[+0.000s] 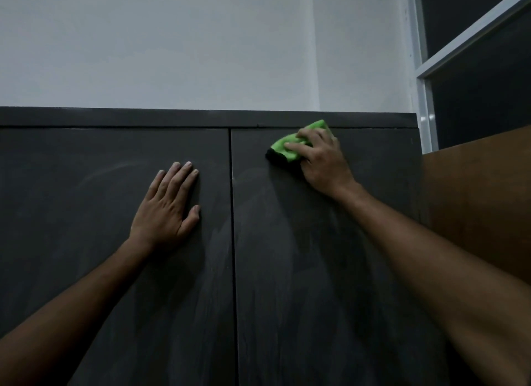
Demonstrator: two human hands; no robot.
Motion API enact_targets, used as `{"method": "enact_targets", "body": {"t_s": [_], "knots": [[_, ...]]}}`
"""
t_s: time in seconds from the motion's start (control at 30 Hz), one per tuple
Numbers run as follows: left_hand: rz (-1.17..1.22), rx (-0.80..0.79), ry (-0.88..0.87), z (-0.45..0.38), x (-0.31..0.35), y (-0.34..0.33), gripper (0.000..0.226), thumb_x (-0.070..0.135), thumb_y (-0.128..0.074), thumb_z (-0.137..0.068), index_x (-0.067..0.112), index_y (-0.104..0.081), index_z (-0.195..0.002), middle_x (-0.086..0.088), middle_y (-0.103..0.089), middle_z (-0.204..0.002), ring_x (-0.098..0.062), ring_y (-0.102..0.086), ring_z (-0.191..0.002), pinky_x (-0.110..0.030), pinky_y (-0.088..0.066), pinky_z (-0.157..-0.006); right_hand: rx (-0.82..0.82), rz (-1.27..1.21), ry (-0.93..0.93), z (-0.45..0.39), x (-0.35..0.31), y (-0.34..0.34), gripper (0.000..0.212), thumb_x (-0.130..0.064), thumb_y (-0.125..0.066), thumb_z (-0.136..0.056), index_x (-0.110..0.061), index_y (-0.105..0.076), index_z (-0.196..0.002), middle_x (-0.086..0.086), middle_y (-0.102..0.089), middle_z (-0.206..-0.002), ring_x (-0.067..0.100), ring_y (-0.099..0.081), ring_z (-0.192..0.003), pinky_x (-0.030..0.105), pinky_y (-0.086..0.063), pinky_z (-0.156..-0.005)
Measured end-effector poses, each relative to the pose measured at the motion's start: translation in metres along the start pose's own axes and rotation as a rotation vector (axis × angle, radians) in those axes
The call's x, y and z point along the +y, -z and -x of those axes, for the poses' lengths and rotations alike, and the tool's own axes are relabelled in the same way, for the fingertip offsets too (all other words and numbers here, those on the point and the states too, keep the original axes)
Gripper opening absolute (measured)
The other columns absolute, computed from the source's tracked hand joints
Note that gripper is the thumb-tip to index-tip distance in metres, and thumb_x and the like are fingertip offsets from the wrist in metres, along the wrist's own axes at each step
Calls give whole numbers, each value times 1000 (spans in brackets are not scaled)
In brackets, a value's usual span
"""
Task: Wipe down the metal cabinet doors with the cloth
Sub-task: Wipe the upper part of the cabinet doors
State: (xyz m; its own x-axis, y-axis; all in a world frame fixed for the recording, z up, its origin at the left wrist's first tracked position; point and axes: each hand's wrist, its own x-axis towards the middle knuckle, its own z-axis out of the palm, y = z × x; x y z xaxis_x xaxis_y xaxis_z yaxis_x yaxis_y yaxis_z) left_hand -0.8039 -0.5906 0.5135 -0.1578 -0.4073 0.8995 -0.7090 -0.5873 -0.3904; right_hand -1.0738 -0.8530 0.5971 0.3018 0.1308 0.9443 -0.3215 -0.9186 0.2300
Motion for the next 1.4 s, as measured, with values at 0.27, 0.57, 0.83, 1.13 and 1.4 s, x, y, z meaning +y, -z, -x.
{"method": "enact_targets", "body": {"t_s": [0.27, 0.57, 0.83, 1.13, 1.4], "knots": [[2, 11, 3, 0, -1, -2, 79, 53, -32, -102, 9, -20, -167, -12, -18, -174, -26, -9, -163, -49, -9, -132, 159, 10, -345, -26, 45, 11, 55, -3, -55, -86, -24, -64, -137, 11, -51, -144, 37, -44, -130, 46, -36, -108], [-1, -9, 21, -1, 3, 1, 80, 52, -33, -100, 7, -21, -166, -14, -18, -174, -28, -9, -163, -47, -6, -133, 201, 6, -424, -11, 104, 27, 53, 2, -54, -87, -22, -66, -133, 10, -54, -131, 37, -46, -119, 54, -46, -97], [-16, -38, 32, -2, 1, 2, 81, 54, -33, -100, 10, -20, -166, -13, -19, -174, -27, -8, -163, -43, -2, -133, 67, 60, -116, 28, 130, 34, 46, -4, -65, -87, -18, -68, -130, 12, -57, -132, 39, -49, -117, 52, -44, -91], [34, -39, 61, -4, 11, 14, 81, 51, -36, -97, 8, -26, -164, -14, -22, -172, -29, -14, -162, -40, -3, -133, 34, 44, -6, 36, 132, 24, 52, -4, -67, -84, -20, -67, -133, 12, -56, -134, 39, -47, -119, 48, -39, -90], [58, -66, 92, -4, 20, 23, 82, 51, -35, -96, 5, -29, -163, -15, -24, -172, -30, -15, -161, -49, -11, -131, 188, -20, -389, 1, 145, 33, 59, 7, -53, -85, -22, -64, -135, 9, -52, -134, 36, -44, -121, 49, -43, -100]]}}
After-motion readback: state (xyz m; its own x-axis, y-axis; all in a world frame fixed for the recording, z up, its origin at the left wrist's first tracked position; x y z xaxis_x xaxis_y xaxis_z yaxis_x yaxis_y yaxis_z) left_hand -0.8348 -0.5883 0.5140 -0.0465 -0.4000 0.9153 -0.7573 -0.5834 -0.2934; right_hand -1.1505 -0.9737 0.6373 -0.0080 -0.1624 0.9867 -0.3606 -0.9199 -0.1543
